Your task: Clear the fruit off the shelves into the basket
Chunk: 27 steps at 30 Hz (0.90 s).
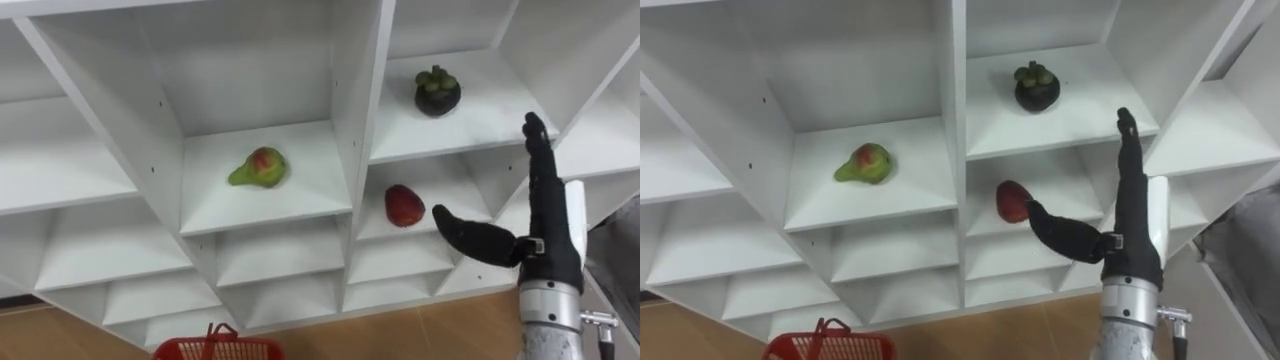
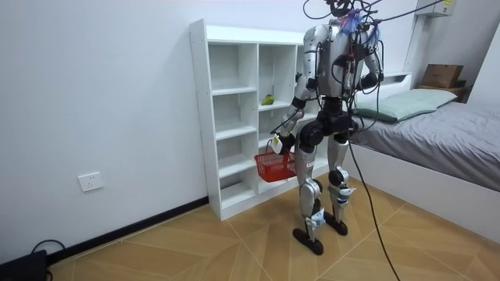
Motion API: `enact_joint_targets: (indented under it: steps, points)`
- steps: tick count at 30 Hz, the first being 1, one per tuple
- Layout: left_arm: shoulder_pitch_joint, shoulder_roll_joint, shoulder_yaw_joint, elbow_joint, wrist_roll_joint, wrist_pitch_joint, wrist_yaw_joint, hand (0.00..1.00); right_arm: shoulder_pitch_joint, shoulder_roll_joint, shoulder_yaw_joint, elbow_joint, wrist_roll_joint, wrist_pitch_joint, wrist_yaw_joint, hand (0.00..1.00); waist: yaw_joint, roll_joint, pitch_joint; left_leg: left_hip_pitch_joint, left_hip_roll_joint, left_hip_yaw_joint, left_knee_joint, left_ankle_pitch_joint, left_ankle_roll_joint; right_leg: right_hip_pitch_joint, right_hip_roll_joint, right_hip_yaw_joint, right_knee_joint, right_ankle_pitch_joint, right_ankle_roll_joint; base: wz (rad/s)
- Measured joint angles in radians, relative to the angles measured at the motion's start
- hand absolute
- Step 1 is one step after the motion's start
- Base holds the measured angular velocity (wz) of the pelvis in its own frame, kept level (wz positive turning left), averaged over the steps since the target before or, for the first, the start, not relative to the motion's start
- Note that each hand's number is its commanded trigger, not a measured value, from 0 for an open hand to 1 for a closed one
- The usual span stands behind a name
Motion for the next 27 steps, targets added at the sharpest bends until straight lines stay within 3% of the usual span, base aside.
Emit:
enact_joint_targets:
  steps: [13,18,27]
  points:
    - [-0.003,0.020,-0.049,0.002,-0.012,0.000,0.021,1.00,-0.010,-0.056,0.026,-0.017,-0.001,-0.018,-0.068,0.00,0.028,-0.029,-0.0026,0.003,0.000,0.000,0.001,0.000,0.000,0.007,0.001,0.000,0.002,0.002,0.000,0.00]
    - [-0.003,0.021,-0.049,0.002,-0.018,0.001,0.024,1.00,-0.026,-0.063,0.035,-0.042,-0.034,-0.018,-0.077,0.00,0.036,-0.027,-0.0014,0.001,0.000,-0.001,0.001,0.000,0.001,0.008,0.001,0.000,0.002,0.002,0.000,0.00]
    - [-0.006,0.025,-0.051,-0.005,-0.020,0.001,0.022,1.00,-0.104,-0.122,0.030,-0.059,-0.026,-0.038,-0.070,0.00,0.038,-0.019,0.0036,-0.006,0.000,-0.002,0.001,0.000,0.001,0.001,-0.001,-0.007,0.001,0.002,0.000,0.00]
